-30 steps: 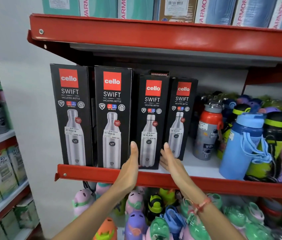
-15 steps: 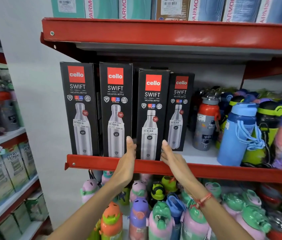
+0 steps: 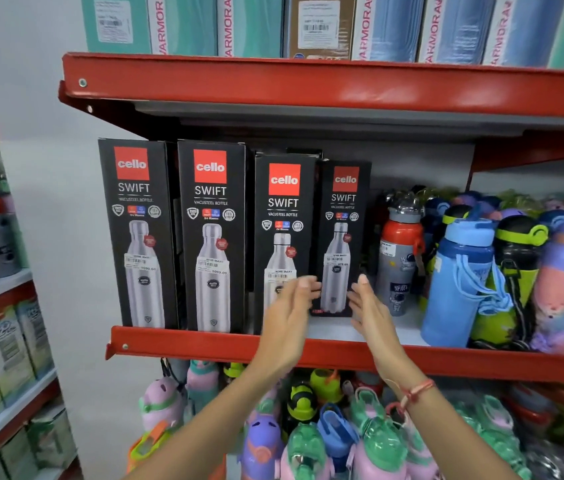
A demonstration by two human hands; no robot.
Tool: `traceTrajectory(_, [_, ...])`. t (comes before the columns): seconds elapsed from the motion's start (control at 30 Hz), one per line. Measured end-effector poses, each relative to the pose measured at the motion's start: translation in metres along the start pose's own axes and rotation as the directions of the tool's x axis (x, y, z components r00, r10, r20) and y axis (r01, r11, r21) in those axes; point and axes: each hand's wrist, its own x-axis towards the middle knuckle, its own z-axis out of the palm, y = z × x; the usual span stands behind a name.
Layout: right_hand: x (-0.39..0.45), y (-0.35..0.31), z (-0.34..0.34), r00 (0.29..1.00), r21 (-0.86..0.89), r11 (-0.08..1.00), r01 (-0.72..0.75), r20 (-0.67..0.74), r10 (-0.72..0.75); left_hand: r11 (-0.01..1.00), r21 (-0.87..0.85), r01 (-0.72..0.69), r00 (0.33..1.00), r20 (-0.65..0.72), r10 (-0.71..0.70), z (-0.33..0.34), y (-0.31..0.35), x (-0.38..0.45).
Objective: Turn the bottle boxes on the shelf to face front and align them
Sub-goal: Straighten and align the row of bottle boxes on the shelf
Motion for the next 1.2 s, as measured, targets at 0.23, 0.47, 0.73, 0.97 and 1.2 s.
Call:
traceTrajectory(0.23, [0.026,0.002,-0.007,0.998,-0.026,1.000,-0.016,0.064,0.018,0.912,0.038,0.408,0.913,0.007,-0.408,0.066,-0.011,0.030])
traceTrajectory(0.47, [0.034,0.002,-0.010,0.985,-0.074,0.995,-0.072,0.151,0.082,0.839,-0.040,0.542,0.838,-0.041,-0.544,0.067,-0.009,0.042])
traceTrajectory(0.73, [0.023,0.003,-0.021,0.991,-0.220,0.974,-0.051,0.109,0.076,0.853,0.008,0.522,0.852,-0.062,-0.521,0.064,-0.010,0.031])
traceTrajectory(0.97, [0.000,-0.004,-0.038,0.986,-0.313,0.940,-0.136,0.050,0.159,0.866,-0.004,0.499,0.866,-0.029,-0.499,0.051,0.001,0.014])
traceTrajectory(1.2, [-0.035,0.000,-0.051,0.985,-0.230,0.968,-0.101,0.111,0.129,0.869,-0.122,0.479,0.878,0.054,-0.476,0.028,0.001,-0.021])
